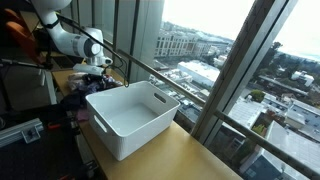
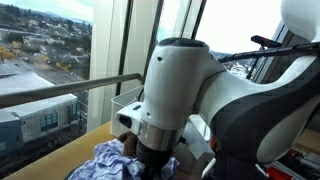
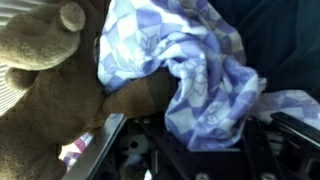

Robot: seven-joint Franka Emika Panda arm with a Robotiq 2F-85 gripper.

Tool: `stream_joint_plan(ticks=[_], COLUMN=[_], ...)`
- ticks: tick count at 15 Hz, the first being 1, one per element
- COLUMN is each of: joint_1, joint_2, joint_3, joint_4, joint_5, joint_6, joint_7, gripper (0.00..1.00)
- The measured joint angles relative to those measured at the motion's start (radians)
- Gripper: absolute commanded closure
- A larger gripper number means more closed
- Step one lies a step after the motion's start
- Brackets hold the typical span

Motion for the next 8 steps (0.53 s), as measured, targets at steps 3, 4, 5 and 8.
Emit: stream_joint_plan(ticks=[3, 4, 5, 8], joint_1=[-0.029, -0.048, -0.069, -0.129], joint_2=[-0.077, -0.117, -0.161, -0.293], joint_3=[0.02, 0.032, 0.044, 0.063], joint_4=[-0.024, -0.035, -0.044, -0.059], joint_5=[0.065, 0.103, 0.141, 0.252], joint_6=[-0.053, -0.081, -0.112, -0.205], joint_7=[-0.007, -0.017, -0.032, -0.084], gripper=[0.98, 0.94, 0.96, 0.95])
